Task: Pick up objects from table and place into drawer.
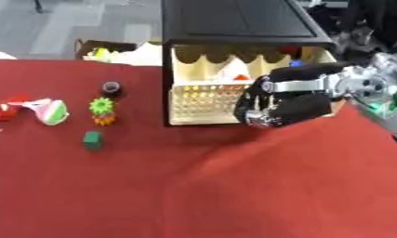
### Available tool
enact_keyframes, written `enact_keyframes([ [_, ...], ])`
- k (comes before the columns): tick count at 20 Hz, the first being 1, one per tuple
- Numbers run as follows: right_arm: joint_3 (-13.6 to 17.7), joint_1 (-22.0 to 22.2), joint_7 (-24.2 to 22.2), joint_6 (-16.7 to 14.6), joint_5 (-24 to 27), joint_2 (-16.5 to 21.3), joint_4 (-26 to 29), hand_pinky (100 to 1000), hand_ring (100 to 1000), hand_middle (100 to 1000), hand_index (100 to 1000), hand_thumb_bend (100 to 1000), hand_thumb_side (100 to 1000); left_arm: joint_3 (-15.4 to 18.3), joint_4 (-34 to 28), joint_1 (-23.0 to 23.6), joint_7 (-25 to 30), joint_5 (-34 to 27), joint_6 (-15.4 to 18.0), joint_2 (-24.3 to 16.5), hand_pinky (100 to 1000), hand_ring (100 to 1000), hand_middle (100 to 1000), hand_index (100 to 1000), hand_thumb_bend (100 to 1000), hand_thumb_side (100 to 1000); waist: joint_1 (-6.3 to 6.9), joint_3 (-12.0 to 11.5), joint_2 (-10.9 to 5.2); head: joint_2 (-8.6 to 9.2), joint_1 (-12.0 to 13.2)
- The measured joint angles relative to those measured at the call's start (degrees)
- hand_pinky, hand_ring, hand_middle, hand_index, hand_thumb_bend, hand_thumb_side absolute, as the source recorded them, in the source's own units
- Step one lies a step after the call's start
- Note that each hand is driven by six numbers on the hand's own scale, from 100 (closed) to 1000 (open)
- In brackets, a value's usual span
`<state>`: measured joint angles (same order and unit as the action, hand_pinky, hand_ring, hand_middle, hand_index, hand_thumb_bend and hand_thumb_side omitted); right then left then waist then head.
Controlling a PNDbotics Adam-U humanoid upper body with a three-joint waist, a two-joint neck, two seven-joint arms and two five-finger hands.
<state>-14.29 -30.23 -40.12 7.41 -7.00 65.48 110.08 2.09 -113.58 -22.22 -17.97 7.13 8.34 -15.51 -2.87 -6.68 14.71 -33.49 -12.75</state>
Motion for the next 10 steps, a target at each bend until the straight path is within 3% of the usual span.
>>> enact_keyframes([
  [10,0.22,-1.06,0.83,-1.41,-1.40,-0.84,-2.88,443,605,677,818,100,1000,0.01,0.00,0.00,0.04,0.00,0.01,0.01,484,608,637,771,100,956,-0.11,-0.39,0.44,0.93,0.00],
])
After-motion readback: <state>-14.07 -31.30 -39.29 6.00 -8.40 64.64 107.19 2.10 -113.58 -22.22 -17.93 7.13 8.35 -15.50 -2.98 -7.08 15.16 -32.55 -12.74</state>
